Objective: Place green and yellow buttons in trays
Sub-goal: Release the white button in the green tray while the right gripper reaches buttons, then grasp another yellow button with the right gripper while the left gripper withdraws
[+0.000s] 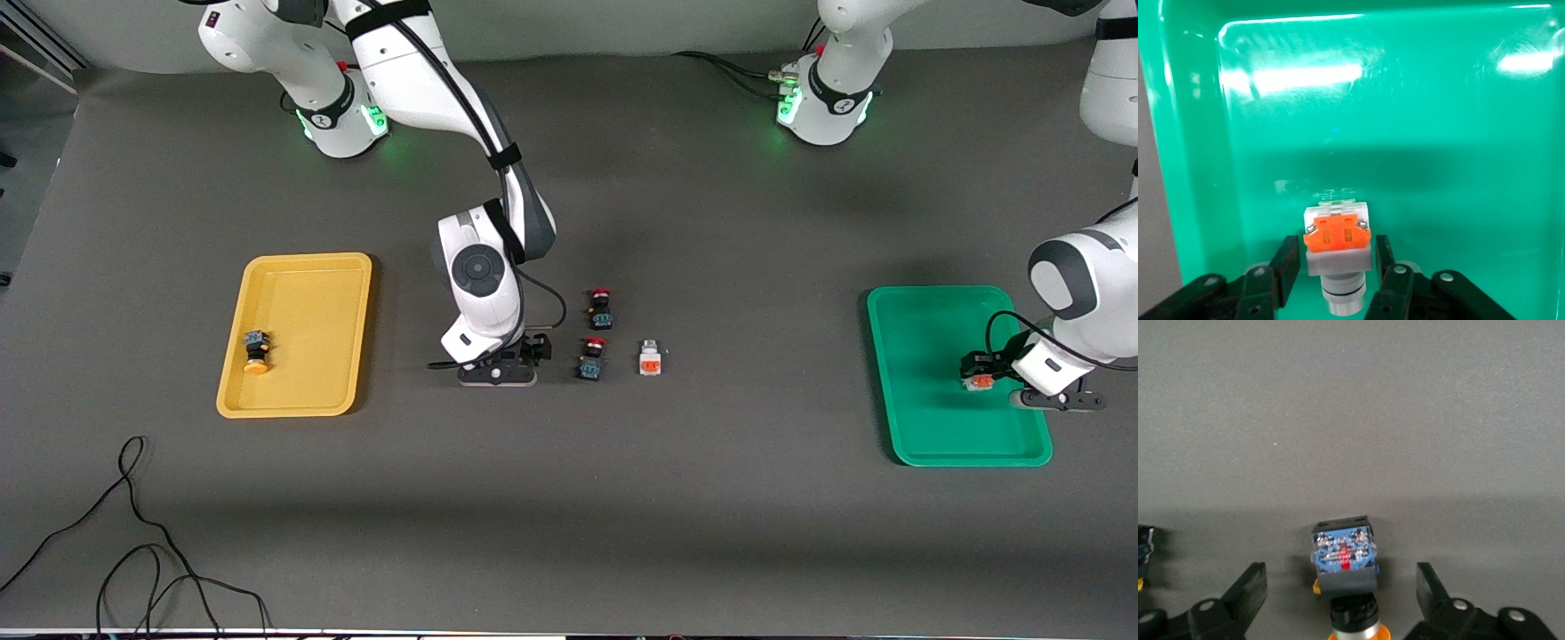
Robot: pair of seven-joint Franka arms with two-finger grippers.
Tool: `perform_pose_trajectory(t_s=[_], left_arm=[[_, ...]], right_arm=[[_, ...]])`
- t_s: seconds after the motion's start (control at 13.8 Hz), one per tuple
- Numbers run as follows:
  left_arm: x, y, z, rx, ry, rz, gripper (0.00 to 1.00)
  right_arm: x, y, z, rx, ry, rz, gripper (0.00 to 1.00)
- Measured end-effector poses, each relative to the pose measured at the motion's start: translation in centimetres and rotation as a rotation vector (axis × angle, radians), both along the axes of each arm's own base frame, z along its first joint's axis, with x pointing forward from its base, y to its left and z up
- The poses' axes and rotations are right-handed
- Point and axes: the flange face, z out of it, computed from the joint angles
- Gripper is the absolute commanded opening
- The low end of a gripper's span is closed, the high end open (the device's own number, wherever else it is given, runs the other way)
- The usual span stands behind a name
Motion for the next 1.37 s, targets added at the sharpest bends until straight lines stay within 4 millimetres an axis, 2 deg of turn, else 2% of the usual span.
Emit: perform_pose_trajectory(t_s=[0.22, 0.29, 0.36, 0.51, 0.65, 0.72, 0.87, 1.08, 1.23, 1.37], left_arm=[[0.2, 0.1, 0.5, 0.0, 0.002, 0.0, 0.55], [0.4, 0.1, 1.5, -0.006, 0.025, -0.003, 0.55], [0.9, 0.0, 3.2, -0.017, 0.065, -0.009, 0.55], [2.0, -0.9, 8.3, -0.035, 0.15, -0.016, 0.55], [3.3, -3.1, 13.6, -0.041, 0.212, 0.005, 0.55], [4.0, -4.9, 15.7, -0.038, 0.234, 0.022, 0.55], [5.4, -10.1, 18.4, -0.018, 0.258, 0.07, 0.57], [6.4, -20.8, 19.5, -0.019, 0.268, 0.147, 0.61], [6.1, -27.3, 19.1, -0.067, 0.295, 0.198, 0.61], [5.7, -31.9, 18.8, -0.091, 0.315, 0.24, 0.63]], right_arm=[[0.2, -0.3, -0.4, 0.017, 0.011, -0.008, 0.3], [0.4, -0.6, -0.5, 0.018, 0.012, -0.007, 0.18], [0.6, -0.8, -0.5, 0.018, 0.012, -0.008, 0.14], [0.7, -0.8, -0.3, 0.022, 0.009, -0.006, 0.14], [0.9, -0.4, 0.6, 0.029, 0.019, -0.002, 0.14], [1.1, -0.2, 1.7, 0.034, 0.042, -0.002, 0.14], [2.2, -0.5, 6.7, 0.055, 0.091, -0.013, 0.14], [3.8, -3.2, 17.2, 0.081, 0.16, 0.019, 0.14], [4.5, -7.3, 23.0, 0.047, 0.163, 0.09, 0.13], [5.2, -13.4, 26.5, 0.026, 0.173, 0.163, 0.13]])
